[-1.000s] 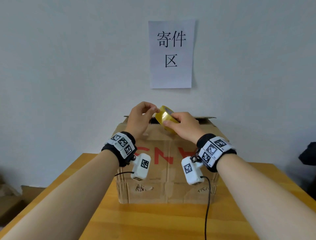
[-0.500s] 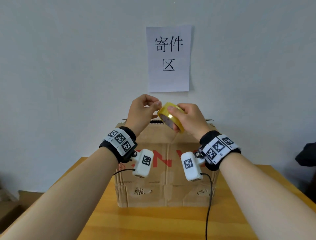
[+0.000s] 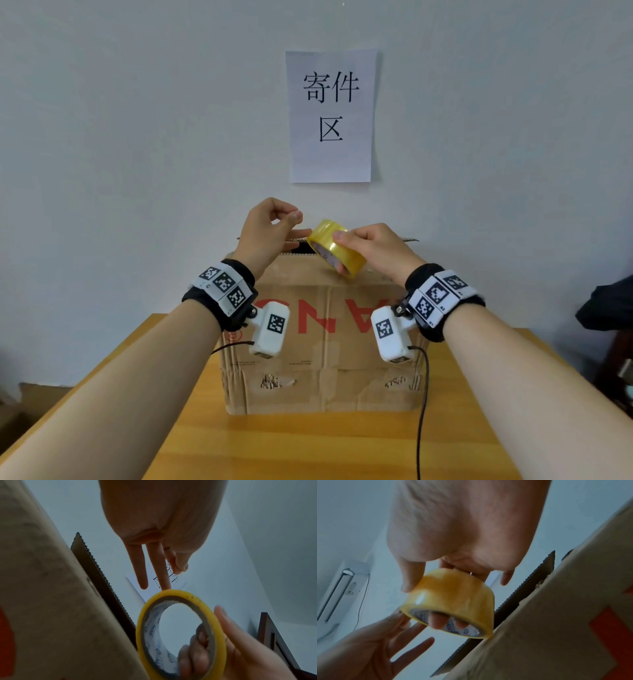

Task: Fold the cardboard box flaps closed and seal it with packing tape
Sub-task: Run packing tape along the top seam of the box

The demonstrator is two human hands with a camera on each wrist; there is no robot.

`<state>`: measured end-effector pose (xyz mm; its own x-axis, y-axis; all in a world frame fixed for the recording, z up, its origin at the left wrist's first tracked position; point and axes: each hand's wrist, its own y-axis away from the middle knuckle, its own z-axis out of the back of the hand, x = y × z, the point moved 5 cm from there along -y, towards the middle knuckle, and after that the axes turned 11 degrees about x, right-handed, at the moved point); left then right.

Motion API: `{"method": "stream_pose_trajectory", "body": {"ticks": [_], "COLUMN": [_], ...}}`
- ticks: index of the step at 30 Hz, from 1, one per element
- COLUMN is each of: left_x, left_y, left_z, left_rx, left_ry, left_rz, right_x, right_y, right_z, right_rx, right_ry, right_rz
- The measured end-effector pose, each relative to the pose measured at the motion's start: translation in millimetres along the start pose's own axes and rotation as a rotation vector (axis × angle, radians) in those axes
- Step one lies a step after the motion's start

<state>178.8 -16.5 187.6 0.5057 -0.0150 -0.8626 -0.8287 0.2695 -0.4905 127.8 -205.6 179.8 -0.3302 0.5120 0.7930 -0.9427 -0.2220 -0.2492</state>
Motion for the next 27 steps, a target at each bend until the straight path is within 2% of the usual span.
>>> {"method": "stream_pose_trajectory", "body": {"ticks": [3, 7, 9, 12, 14, 18, 22, 27], "left_x": [-1.5, -9.8, -15.7, -20.2, -12.9, -3.1, 0.8, 9.5], "left_y": [-0.4, -2.5, -2.4, 2.4, 6.6, 6.7, 5.9, 3.2], "left_z": [0.7, 5.8, 11.3, 13.3, 11.6, 20.8, 26.7, 36.3], "left_rx": [-0.032, -0.071, -0.092, -0.102, -0.086, -0.040, -0.060, -0.110], "left_ry": [0.032, 0.088, 0.097, 0.027, 0.013, 0.035, 0.030, 0.009], "left_rz": [-0.025, -0.031, -0.069, -0.154, -0.116, -0.020, 0.012, 0.038], "right_x": [6.0, 32.1, 36.0, 20.5, 8.0, -3.0, -7.0, -17.1], "right_y": [-8.2, -13.7, -16.9, -22.4, -17.2, -17.6, -19.5, -15.6], "right_z": [6.8, 11.0, 13.7, 15.9, 15.4, 8.8, 14.5, 10.7], "right_rx": [-0.110, -0.157, -0.183, -0.294, -0.352, -0.241, -0.183, -0.019], "right_ry": [-0.011, 0.001, 0.017, 0.199, 0.262, 0.119, 0.192, 0.228], "right_rz": [0.041, 0.142, 0.141, -0.002, -0.096, -0.053, -0.089, -0.103]}}
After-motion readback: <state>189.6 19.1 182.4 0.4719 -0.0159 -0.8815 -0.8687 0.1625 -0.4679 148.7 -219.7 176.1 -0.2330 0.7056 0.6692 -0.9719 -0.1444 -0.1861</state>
